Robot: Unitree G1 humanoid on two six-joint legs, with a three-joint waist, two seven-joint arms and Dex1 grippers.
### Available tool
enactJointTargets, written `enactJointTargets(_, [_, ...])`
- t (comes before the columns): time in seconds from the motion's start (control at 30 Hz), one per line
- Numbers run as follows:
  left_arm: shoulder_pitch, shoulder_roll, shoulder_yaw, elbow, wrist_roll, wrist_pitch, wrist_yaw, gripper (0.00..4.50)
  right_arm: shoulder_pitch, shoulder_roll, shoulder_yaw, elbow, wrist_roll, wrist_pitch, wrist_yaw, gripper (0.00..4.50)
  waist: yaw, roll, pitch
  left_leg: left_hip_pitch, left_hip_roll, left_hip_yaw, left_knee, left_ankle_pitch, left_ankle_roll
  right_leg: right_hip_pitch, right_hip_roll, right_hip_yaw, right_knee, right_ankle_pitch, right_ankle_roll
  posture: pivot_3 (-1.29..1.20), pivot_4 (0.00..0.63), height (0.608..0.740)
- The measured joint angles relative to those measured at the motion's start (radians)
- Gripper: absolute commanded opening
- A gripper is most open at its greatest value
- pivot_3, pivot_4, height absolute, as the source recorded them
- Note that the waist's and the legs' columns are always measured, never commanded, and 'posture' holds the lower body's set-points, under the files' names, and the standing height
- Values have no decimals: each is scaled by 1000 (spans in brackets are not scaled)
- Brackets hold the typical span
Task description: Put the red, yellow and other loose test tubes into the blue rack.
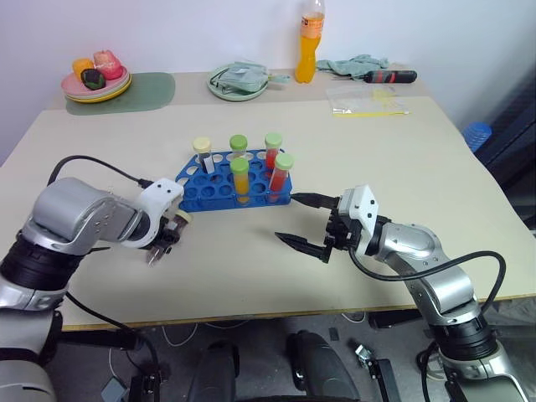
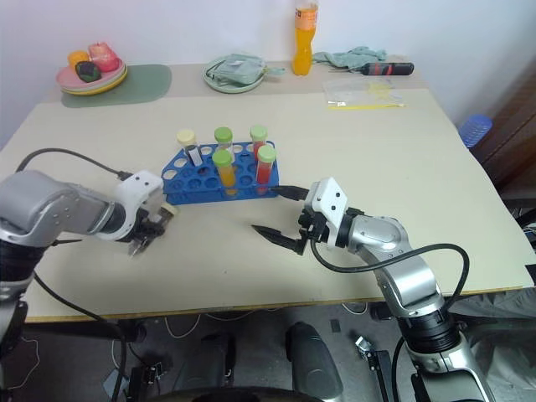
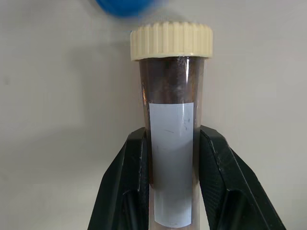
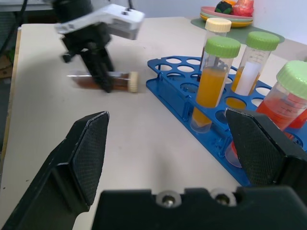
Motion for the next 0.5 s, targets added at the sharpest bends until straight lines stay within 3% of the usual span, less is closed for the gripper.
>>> enactJointTargets(0.1, [149, 73, 101, -155, 11, -131, -76, 808, -11, 0, 3, 1, 0, 0, 5, 4283, 4, 0, 0, 0, 0, 1, 0, 0, 0, 0, -1, 0, -1, 0, 0, 0, 150, 740])
enactJointTargets(0.2, [258, 34, 240, -254, 52, -347, -108, 808, -14, -3, 4, 3, 0, -1, 12, 4283, 16, 0, 0, 0, 0, 1, 1, 0, 0, 0, -1, 0, -1, 0, 0, 0, 150, 740])
enactJointTargets(0.3, [271, -142, 374, -289, 49, -541, -110, 808, -17, 0, 7, 5, 0, -1, 17, 4283, 34, -1, 0, -1, -1, 2, 2, 0, 0, 2, -2, 0, -2, 0, 0, 0, 150, 740])
enactJointTargets(0.4, [267, -381, 436, -297, 82, -714, -4, 808, -25, 3, 9, 8, 0, -1, 19, 4283, 35, -2, 0, -1, -1, 1, 2, 0, 0, 2, -2, 0, -2, 0, 0, 0, 150, 740])
enactJointTargets(0.5, [269, -510, 383, -251, 303, -941, 154, 808, -25, 2, 8, 10, -1, -1, 18, 4283, 31, -2, -1, 1, -1, 1, 2, 0, 0, 3, -1, 0, -2, 1, 0, 0, 150, 740])
